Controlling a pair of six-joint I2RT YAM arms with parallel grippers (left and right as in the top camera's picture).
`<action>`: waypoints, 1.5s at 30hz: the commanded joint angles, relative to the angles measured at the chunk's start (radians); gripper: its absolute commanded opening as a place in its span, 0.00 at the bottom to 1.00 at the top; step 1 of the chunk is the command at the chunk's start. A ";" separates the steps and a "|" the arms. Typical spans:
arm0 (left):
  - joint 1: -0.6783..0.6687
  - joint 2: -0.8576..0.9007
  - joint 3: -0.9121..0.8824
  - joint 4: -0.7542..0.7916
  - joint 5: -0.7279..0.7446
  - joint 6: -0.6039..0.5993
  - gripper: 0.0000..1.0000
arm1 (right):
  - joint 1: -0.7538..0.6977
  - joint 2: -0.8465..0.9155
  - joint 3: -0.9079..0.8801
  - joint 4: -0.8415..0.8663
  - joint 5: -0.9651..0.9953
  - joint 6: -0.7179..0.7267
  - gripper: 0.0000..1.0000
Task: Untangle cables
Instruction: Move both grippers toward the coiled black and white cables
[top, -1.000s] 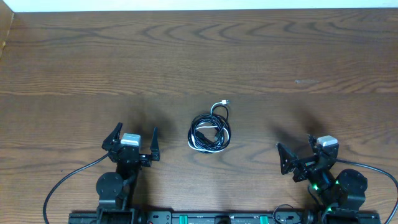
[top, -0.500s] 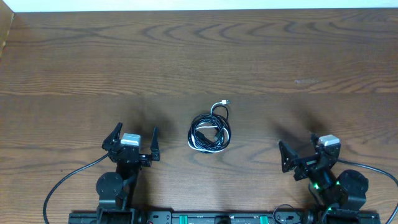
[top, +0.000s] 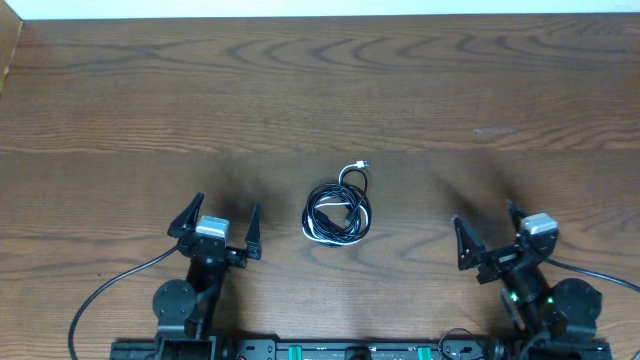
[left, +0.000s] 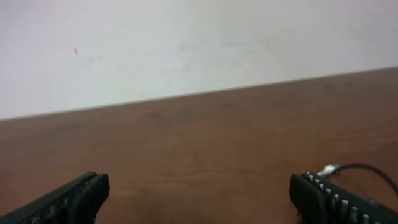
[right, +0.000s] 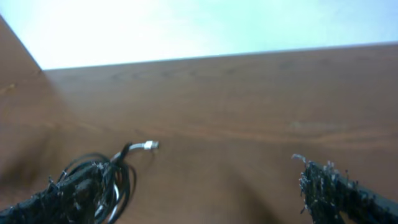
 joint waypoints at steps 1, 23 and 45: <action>0.003 0.022 0.117 0.010 0.017 -0.017 0.98 | 0.009 0.041 0.132 0.002 0.075 -0.038 0.99; 0.003 0.541 0.623 -0.233 0.332 -0.218 0.98 | 0.033 0.670 0.956 -0.595 0.033 -0.127 0.99; -0.259 0.811 0.623 -0.394 0.159 -0.163 0.98 | 0.700 1.114 1.054 -0.573 0.428 -0.187 0.99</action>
